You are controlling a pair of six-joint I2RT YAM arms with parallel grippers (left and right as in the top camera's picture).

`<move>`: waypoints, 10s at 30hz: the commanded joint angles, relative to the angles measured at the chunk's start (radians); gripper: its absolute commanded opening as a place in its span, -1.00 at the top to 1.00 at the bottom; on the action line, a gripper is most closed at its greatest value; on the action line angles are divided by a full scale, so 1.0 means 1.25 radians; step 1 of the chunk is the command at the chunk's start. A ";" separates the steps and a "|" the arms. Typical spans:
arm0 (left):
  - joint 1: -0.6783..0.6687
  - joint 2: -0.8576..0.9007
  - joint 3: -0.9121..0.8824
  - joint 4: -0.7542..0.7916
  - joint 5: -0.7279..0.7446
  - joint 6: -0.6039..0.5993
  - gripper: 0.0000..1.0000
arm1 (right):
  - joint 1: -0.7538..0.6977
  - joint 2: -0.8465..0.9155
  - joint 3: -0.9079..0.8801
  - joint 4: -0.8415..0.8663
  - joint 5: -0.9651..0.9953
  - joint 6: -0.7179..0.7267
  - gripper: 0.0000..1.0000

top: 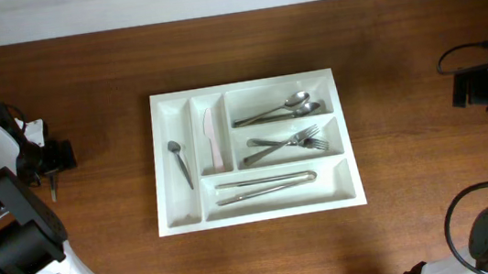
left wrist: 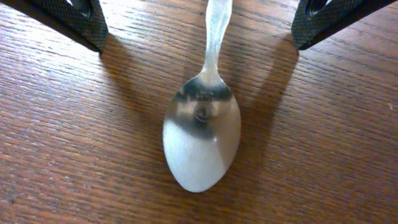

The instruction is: Pack container

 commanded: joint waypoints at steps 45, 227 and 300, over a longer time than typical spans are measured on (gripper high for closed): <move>-0.051 0.043 0.219 -0.176 0.063 -0.012 0.96 | -0.002 0.002 -0.006 0.001 -0.005 0.006 -0.98; -0.374 -1.647 -0.865 0.279 0.221 0.106 -0.99 | -0.002 0.002 -0.006 0.001 -0.005 0.006 -0.98; -0.331 -1.760 -1.296 0.622 -0.013 -0.153 -0.99 | -0.002 0.002 -0.006 0.001 -0.005 0.006 -0.98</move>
